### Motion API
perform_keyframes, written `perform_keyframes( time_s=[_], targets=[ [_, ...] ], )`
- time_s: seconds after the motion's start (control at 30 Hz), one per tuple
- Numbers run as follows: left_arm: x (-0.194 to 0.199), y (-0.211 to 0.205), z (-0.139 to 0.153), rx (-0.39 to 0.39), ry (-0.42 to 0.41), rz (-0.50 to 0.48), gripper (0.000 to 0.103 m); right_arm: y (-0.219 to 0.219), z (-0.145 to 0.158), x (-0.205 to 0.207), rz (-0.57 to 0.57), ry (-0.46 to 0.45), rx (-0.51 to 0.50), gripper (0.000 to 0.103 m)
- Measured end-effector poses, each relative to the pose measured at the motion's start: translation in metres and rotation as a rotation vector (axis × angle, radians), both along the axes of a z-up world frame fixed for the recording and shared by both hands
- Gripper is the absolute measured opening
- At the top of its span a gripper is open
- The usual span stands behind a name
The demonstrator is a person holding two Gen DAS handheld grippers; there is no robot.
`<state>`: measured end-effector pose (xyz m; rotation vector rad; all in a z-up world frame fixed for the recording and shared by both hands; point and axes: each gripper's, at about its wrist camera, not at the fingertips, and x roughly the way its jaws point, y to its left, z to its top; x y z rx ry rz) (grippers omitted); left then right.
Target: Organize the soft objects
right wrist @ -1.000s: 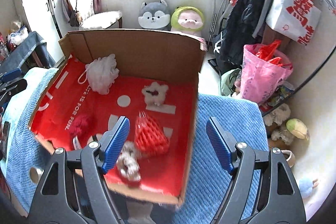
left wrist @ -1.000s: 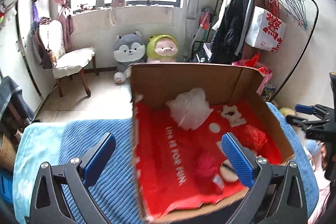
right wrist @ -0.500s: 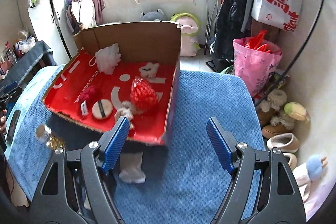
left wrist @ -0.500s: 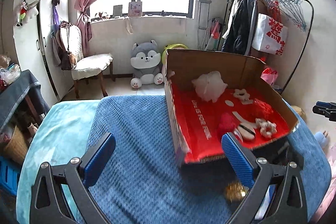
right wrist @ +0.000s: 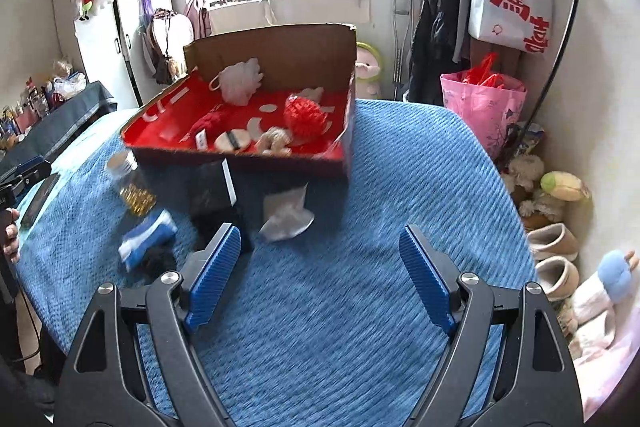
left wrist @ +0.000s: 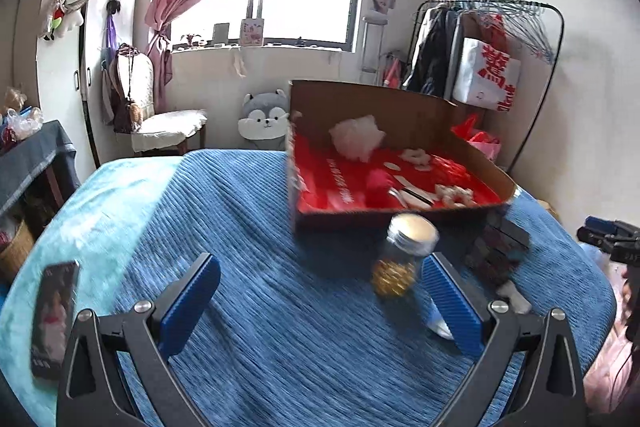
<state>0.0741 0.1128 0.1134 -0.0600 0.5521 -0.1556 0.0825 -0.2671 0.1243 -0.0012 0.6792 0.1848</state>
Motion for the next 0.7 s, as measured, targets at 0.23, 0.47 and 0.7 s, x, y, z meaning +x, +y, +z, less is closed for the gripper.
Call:
perform_keyframes(
  time_s=[0.23, 0.47, 0.7],
  targets=[
    [-0.023, -0.037, -0.018, -0.032, 0.006, -0.059, 0.103, 0.026, -0.026, -0.032, -0.04, -0.035, 0.029, 0.082],
    [-0.033, -0.073, -0.025, -0.002, -0.008, -0.121, 0.103, 0.052, -0.036, -0.039, -0.023, -0.033, 0.038, 0.082],
    [-0.026, -0.09, -0.038, 0.013, 0.048, -0.167, 0.103, 0.063, -0.045, -0.034, 0.008, -0.005, 0.039, 0.082]
  ],
)
